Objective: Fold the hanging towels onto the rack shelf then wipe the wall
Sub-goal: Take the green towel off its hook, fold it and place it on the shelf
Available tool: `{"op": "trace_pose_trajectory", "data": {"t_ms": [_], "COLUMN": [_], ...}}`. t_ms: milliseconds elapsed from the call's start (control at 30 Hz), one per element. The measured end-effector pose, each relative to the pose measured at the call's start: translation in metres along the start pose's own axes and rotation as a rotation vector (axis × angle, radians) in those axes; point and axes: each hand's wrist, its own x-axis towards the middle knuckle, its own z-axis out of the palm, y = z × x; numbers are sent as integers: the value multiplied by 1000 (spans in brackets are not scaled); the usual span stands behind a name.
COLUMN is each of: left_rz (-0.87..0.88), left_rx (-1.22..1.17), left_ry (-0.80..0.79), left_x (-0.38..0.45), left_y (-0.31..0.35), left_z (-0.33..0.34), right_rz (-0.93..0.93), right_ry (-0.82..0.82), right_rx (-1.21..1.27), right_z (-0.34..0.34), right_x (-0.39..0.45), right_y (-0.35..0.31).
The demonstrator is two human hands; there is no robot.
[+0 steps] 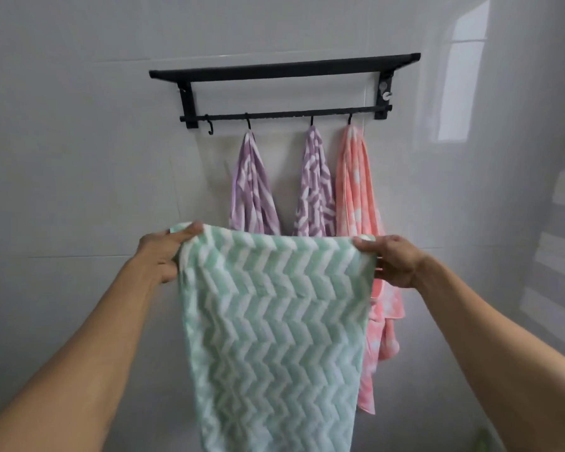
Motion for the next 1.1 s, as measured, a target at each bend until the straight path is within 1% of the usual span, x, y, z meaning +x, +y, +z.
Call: {"op": "trace_pose_trajectory", "data": {"t_ms": [33,67,100,133,167,200,233,267,333,367,400,433,467,500,533,567,600,633,667,700,733,767,800,833,867,933,967,1000,1033,1067,1100], "left_rz": [33,23,-28,-89,-147,-180,-191,-178,-97,-87,-95,-122,-155,-190,-203,-179,-135,-81,-46,-30,-45,-83,-137,-165,-165,-90,-51,-32,-44,-88,-139], "left_rx": [-24,-8,34,93,151,194,212,203,90,25,-8,-10,54,139,196,202,158,70,-12,-53,-37,30,130,177,179,98,28,-35,-58,-18,66], "left_ry": [-99,-212,-324,-399,-408,-341,-255,-183,-79,-121,-215,-321,-376,-350,-288,-214,-162,-157,-204,-292,-387,-433,-411,-338,-239,-87,-75,-126,-212,-314,-359], "left_x": [-2,-5,-13,-20,-28,-33,-34,-32,-23,-20,-21,-25,-30,-33,-35,-32,-29,-25,-21,-21,-26,-33,-41,-45,-45,-36,-29,-22,-23,-29,-34], "left_y": [9,12,4,-10,-28,-44,-54,-57,-39,-24,-15,-16,-24,-36,-45,-51,-49,-42,-32,-26,-27,-34,-46,-56,-64,-59,-50,-39,-33,-33,-38], "left_z": [-5,-9,-15,-21,-28,-33,-32,-31,-20,-12,-7,-6,-10,-14,-18,-20,-19,-17,-13,-9,-7,-7,-7,-7,-7,-4,-2,1,1,0,-2], "right_rz": [-45,-56,-34,17,80,128,130,96,-5,-21,-10,20,66,107,124,104,70,31,6,2,25,60,85,87,77,-1,-21,-11,18,55,74], "right_ry": [3,-38,-90,-136,-165,-172,-130,-79,-5,-32,-91,-141,-183,-193,-176,-131,-91,-58,-44,-70,-111,-139,-137,-107,-68,-13,1,14,-6,-42,-73], "right_rx": [94,158,136,44,-74,-153,-181,-169,-18,73,115,82,11,-64,-105,-108,-79,-13,77,126,107,33,-63,-129,-141,-66,2,51,40,-19,-87], "right_z": [-3,-5,-7,-9,-9,-10,-10,-11,-14,-15,-15,-13,-11,-11,-12,-15,-16,-17,-19,-20,-19,-19,-21,-25,-26,-27,-29,-29,-27,-25,-24], "right_x": [4,4,2,-3,-9,-14,-16,-14,-10,-9,-10,-13,-18,-20,-22,-21,-20,-19,-18,-19,-23,-24,-25,-23,-22,-16,-15,-15,-18,-22,-23], "right_y": [-12,-22,-22,-16,-2,11,17,19,7,-2,-7,-4,4,14,22,25,22,16,7,0,-2,3,11,18,22,20,15,9,6,6,9]}}
